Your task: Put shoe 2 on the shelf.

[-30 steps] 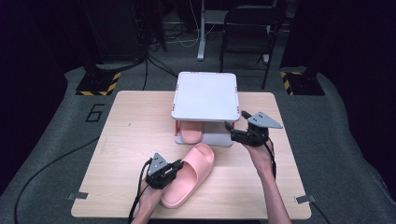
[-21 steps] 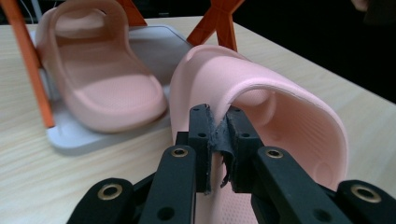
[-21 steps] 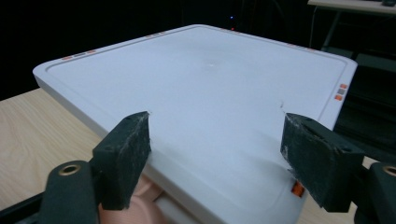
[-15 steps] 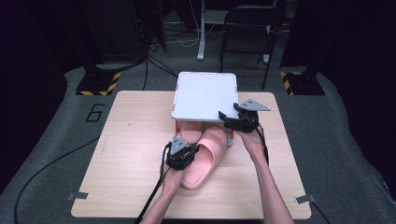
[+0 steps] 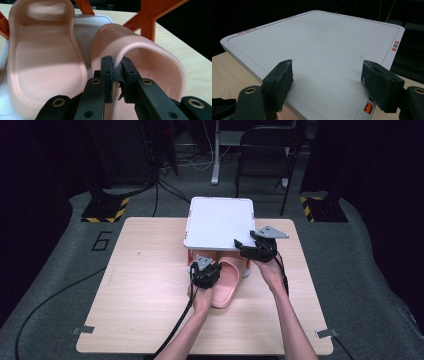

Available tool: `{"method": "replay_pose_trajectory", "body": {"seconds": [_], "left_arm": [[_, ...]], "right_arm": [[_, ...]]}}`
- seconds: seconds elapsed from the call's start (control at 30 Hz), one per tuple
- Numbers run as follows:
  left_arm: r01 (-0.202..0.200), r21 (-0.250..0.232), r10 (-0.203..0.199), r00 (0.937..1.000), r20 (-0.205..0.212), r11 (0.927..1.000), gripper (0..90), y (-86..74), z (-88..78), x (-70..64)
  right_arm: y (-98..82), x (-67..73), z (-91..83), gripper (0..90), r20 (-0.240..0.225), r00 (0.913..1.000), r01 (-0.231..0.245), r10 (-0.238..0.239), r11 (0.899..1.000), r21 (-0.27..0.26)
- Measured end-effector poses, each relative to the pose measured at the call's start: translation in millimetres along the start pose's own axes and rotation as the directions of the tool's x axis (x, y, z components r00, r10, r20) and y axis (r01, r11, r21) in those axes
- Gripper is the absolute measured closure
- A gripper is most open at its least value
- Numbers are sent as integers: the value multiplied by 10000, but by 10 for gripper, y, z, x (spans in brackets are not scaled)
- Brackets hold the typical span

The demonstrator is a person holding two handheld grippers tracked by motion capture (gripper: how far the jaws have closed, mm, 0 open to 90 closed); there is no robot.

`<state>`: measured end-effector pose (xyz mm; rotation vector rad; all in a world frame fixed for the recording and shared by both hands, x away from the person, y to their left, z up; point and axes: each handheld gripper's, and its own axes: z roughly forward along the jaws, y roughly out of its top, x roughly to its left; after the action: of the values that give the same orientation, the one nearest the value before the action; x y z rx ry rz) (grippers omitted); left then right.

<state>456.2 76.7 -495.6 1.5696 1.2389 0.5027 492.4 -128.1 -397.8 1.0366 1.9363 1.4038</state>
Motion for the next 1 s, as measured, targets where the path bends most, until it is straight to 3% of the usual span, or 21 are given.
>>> {"method": "replay_pose_trajectory", "body": {"seconds": [0.1, 0.17, 0.23, 0.27, 0.3, 0.4, 0.43, 0.5, 0.53, 0.57, 0.63, 0.7, 0.73, 0.8, 0.83, 0.87, 0.97, 1.0], "left_arm": [[172, -162, -177, 9994, -309, 9997, 808, 2, 59, -4], [180, -316, -188, 9995, -257, 9993, 742, 21, 53, 23], [-370, -250, 367, 9992, -132, 9990, 701, 50, 20, 50], [-554, -260, 559, 9983, 176, 9981, 664, 58, 2, 76], [-822, -187, 830, 9955, 459, 9964, 626, 72, -31, 103], [-1776, -299, 1792, 9817, 645, 9837, 552, 81, -184, 198], [-1847, -262, 1864, 9778, 954, 9824, 531, 80, -236, 243], [-2184, -274, 2200, 9630, 1556, 9755, 490, 71, -332, 327], [-2408, -254, 2409, 9498, 1996, 9702, 468, 68, -388, 369], [-2775, -330, 2773, 9315, 2352, 9602, 449, 55, -439, 405], [-3468, -230, 3363, 8885, 3122, 9376, 398, 23, -543, 445], [-4031, -282, 3856, 8497, 3596, 9147, 340, -20, -630, 482], [-4051, -237, 3816, 8381, 3898, 9140, 305, -42, -658, 497], [-4210, -129, 3804, 8058, 4539, 9070, 242, -88, -711, 530], [-4238, -147, 3796, 7947, 4736, 9056, 229, -121, -736, 524], [-4531, -307, 4075, 7677, 4946, 8909, 215, -147, -761, 520], [-5094, -848, 4626, 6838, 5643, 8563, 217, -221, -817, 453], [-5300, -947, 4810, 6620, 5748, 8427, 218, -243, -817, 418]], "right_arm": [[0, 1, 3, 253, -11, 10000, 0, 0, 10000, -12], [-2, 0, 3, 253, -20, 10000, 27, -27, 10000, -19], [1, -6, -2, 253, -32, 10000, 38, -38, 10000, 16], [0, -3, -2, 252, -32, 10000, 6, -6, 10000, 19], [-1, -2, 0, 252, -32, 10000, 12, -12, 10000, 7], [0, 0, 0, 252, -26, 10000, 15, -15, 10000, 15], [0, 2, 1, 253, 7, 10000, 32, -32, 10000, -14], [0, 5, 3, 253, 11, 10000, 23, -22, 10000, -25], [2, 10, 0, 253, 42, 10000, 5, -5, 10000, 20], [1, 11, 0, 252, 53, 10000, -3, 3, 10000, -11], [1, 9, -4, 253, 72, 10000, 34, -35, 10000, 15], [0, 1, -1, 252, 69, 9999, 135, -135, 9999, -27], [0, 1, 1, 253, 64, 9999, 153, -153, 9999, -32], [2, 6, 0, 253, 84, 9999, 129, -129, 9999, 15], [3, 4, 1, 253, 85, 9998, 189, -189, 9998, 10], [2, 4, 1, 253, 79, 9998, 172, -172, 9999, -19], [3, 1, -4, 253, 73, 9998, 170, -171, 9999, 25], [4, 1, -3, 253, 69, 9998, 173, -173, 9998, 22]]}}
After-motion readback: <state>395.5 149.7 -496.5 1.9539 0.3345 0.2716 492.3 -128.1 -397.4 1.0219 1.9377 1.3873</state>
